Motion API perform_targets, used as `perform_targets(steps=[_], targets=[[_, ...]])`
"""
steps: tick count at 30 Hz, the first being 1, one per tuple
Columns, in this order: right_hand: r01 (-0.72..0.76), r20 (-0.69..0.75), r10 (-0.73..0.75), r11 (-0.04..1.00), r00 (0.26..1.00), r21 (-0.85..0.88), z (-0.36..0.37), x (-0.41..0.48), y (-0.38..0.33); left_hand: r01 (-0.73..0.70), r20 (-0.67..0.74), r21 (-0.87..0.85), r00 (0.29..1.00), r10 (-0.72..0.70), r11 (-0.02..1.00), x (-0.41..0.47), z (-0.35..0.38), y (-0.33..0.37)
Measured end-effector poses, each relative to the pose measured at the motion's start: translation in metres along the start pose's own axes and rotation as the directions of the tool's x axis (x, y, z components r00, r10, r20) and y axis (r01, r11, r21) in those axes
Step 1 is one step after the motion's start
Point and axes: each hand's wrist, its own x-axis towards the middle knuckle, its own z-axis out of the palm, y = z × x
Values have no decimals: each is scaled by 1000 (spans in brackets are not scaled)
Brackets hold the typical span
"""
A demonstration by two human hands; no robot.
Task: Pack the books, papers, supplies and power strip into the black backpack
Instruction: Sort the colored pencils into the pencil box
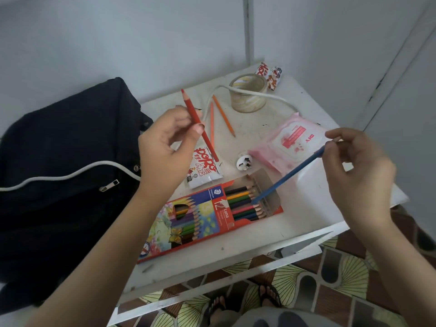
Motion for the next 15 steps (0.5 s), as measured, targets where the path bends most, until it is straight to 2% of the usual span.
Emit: perform_targets(steps=[4, 8, 11, 13, 15], targets=[[-5, 29, 5, 1000, 1000, -28, 4, -5, 0, 40, 30, -36, 999, -39, 999, -8, 6, 8], [-149, 98, 141, 986, 985, 81, 10, -18, -1, 73, 50, -63, 996, -70, 995, -14, 10, 12], [-202, 145, 190, 977, 971, 71, 13, -28, 1, 76, 56, -64, 996, -72, 995, -16, 10, 14], [-185, 240, 178, 983, 954, 7, 13, -35, 3, 74, 57, -64, 996, -70, 995, -17, 10, 14], [-89, 342, 124, 989, 931, -116, 13, -44, 4, 70, 56, -60, 996, -67, 996, -17, 10, 14]])
